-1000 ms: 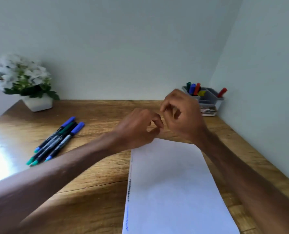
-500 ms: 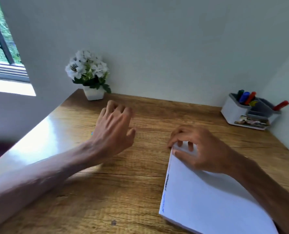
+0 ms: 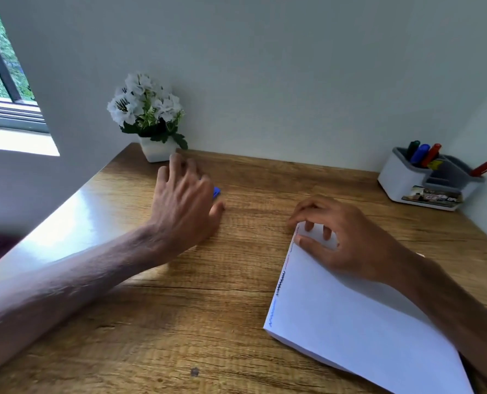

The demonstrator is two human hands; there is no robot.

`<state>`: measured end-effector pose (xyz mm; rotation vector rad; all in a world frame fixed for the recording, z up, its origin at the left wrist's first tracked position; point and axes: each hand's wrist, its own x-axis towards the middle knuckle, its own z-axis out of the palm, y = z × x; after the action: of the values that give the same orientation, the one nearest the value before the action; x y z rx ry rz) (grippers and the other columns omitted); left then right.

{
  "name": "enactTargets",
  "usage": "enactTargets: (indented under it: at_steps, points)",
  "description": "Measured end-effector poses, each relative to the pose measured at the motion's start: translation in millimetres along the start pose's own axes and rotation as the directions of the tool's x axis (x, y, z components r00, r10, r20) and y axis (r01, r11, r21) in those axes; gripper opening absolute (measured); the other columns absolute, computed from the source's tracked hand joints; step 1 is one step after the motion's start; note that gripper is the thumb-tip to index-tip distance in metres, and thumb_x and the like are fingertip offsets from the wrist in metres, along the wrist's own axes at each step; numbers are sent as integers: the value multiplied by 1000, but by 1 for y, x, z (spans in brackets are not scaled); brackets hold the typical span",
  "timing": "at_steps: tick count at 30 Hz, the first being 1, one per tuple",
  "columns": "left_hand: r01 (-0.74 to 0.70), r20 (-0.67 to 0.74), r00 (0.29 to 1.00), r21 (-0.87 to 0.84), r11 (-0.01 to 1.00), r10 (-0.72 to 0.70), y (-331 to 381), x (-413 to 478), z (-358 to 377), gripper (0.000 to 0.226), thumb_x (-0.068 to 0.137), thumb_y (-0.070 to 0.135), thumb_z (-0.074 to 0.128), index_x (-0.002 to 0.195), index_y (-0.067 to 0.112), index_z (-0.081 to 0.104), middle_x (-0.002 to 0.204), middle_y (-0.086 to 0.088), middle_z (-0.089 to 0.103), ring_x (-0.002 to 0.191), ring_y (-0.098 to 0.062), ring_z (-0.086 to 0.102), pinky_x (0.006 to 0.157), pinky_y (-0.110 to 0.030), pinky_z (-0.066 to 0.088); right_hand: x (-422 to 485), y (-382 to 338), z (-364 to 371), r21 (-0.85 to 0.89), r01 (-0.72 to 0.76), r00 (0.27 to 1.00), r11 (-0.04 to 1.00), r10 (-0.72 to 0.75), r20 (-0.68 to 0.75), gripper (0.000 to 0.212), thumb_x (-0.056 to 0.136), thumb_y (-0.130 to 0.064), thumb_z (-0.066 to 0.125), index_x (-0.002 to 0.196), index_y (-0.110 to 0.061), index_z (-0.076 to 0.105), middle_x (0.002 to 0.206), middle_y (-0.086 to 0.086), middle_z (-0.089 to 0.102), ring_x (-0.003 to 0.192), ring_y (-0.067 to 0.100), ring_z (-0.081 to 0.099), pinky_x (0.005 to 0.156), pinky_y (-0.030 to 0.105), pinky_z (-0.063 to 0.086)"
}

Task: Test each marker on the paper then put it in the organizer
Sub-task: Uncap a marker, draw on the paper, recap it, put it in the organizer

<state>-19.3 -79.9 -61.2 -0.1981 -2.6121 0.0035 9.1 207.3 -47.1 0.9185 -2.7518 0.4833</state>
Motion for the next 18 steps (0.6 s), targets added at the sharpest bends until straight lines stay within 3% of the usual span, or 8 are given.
enactTargets:
  at_steps: [3, 6, 9, 12, 15, 18]
  points:
    - [14, 17, 1000, 2, 1000, -14, -2, 2, -2, 55, 87, 59, 66, 94, 5, 71, 123, -18, 60, 121, -37, 43, 93, -50, 44, -1, -1, -2, 0, 14, 1000, 1000, -14, -28, 23, 95, -36, 68, 117, -31, 72, 122, -17, 60, 106, 3, 60, 79, 24, 57]
    - [25, 21, 999, 14, 1000, -25, -2, 3, -2, 53, 87, 58, 66, 88, 5, 71, 124, -18, 56, 120, -36, 41, 93, -50, 44, -1, 0, -4, -5, 34, 997, 999, -34, -64, 20, 95, -29, 70, 115, -29, 73, 119, -14, 63, 104, 3, 61, 79, 20, 54]
    - [-2, 17, 1000, 5, 1000, 2, 0, 2, -1, 50, 88, 57, 65, 84, 8, 73, 122, -16, 56, 120, -35, 40, 92, -48, 44, -1, 1, -9, 4, 48, 993, 999, -47, -110, 20, 94, -18, 69, 112, -27, 73, 115, -12, 63, 98, 4, 61, 70, 12, 49]
    - [-41, -1, 999, -43, 998, 41, 5, -2, -3, 48, 89, 55, 61, 90, 9, 75, 118, -13, 57, 116, -32, 41, 92, -45, 43, -1, 3, -12, 0, 45, 982, 999, -44, -184, 25, 92, -6, 68, 111, -22, 74, 112, -10, 64, 91, 5, 63, 66, 17, 52]
    - [-97, -73, 994, -139, 986, 87, 13, -7, -7, 41, 90, 52, 63, 88, 13, 75, 110, -9, 63, 110, -30, 46, 88, -46, 45, -1, 4, -16, -2, 43, 962, 999, -41, -269, 32, 90, 3, 65, 112, -18, 75, 109, -8, 66, 86, 7, 63, 66, 24, 55]
    - [-130, -151, 985, -341, 931, 82, 19, -11, -15, 33, 94, 52, 60, 86, 22, 70, 89, 3, 70, 93, -22, 52, 78, -40, 45, -2, 2, -21, -13, 55, 939, 998, -56, -338, 34, 87, 8, 65, 108, -17, 75, 103, -11, 65, 85, 6, 61, 65, 25, 53]
